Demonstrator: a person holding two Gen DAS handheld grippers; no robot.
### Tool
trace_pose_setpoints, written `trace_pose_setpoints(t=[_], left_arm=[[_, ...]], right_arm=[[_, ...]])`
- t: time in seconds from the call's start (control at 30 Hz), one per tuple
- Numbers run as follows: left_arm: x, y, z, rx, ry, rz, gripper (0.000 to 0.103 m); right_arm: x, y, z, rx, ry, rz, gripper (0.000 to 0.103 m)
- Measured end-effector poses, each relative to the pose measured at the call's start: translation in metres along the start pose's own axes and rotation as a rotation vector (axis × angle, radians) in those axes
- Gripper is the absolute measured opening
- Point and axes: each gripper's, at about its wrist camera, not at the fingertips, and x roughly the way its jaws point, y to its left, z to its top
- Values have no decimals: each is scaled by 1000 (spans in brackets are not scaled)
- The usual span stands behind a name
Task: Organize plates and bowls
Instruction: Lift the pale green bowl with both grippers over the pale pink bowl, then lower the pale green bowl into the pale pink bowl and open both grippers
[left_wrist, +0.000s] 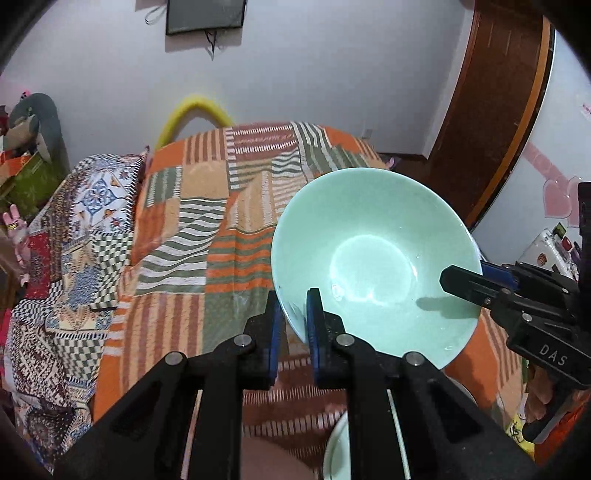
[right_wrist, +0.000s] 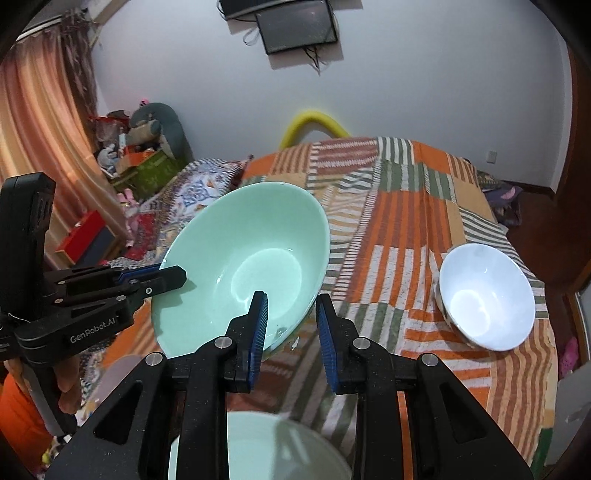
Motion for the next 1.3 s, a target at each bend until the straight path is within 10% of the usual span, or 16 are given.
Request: trace_pose_setpoints(t=[0.6, 1.3], left_arm=[[-120, 37, -81, -89, -66, 83, 12], [-107, 86, -169, -253, 40, 133, 12]], right_arm=[[-40, 78, -37, -99, -36, 123, 25], [1, 123, -93, -144, 116, 208, 24]])
